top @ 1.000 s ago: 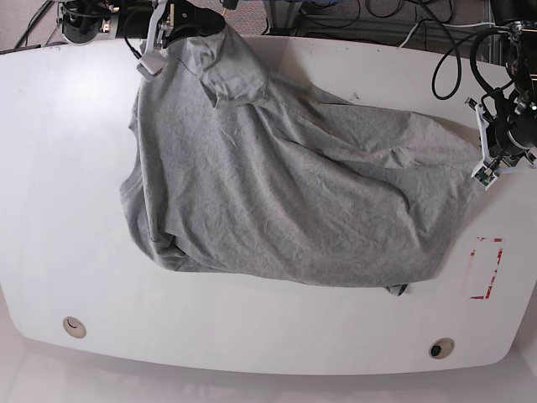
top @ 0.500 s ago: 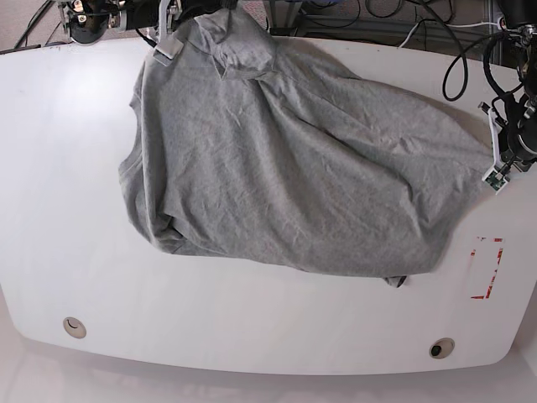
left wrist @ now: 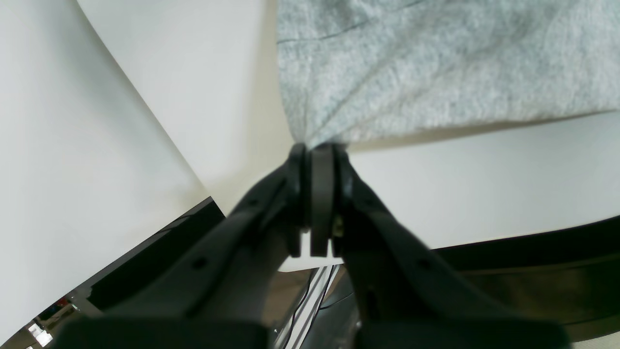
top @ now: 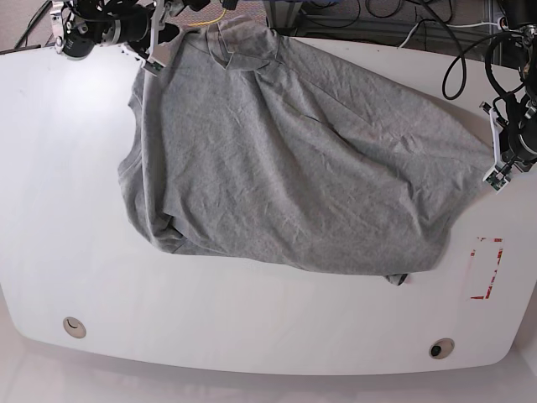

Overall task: Layout the t-shirt on the table in an organized manner, then fold the t-shirt properly
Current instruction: 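Drag the shirt corner with the right gripper away from the left gripper, then pull the held shirt edge with the right gripper outward and lower it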

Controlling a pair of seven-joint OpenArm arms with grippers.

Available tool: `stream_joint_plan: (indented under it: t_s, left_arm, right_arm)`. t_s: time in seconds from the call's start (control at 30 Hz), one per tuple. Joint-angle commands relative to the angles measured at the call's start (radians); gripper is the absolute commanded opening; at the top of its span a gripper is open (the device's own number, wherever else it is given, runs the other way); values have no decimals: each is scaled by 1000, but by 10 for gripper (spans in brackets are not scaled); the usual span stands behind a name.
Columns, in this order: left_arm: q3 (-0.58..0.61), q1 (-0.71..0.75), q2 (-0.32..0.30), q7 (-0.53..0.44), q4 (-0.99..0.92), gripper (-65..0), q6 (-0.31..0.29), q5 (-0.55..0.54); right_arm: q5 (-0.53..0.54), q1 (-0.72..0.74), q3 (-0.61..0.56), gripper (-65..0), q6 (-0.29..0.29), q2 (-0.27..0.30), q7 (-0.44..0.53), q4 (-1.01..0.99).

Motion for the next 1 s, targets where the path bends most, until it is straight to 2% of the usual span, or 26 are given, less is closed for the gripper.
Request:
stream_joint_plan:
  t_s: [0.0,0.13,0.27,0.4,0.67,0.97]
  left_arm:
    - [-12,-8,-22,1,15,-650,-1,9]
    - [-12,-8,-22,1,15,-650,-1,9]
    - [-10,-9,-22,1,15,-650,-1,9]
    - [-7,-9,-21,1,14,-650,-1,9]
    - [-5,-11,-16,1,14,-650,-1,9]
    - [-5,-11,-16,1,14,-650,-1,9]
  right_arm:
    - [-12,20,73,-38,0,11,11,13]
    - [-46,56,183,-62,1,1,25,13]
    - [-109,129,276,-65,1,-38,31,3]
    - [-182,203,337,-62,9,-99,31,-43]
    - [-273,306,374,-67,47,-179,34,-185]
    - [-310,318,368,-67,47,-185,133,-266]
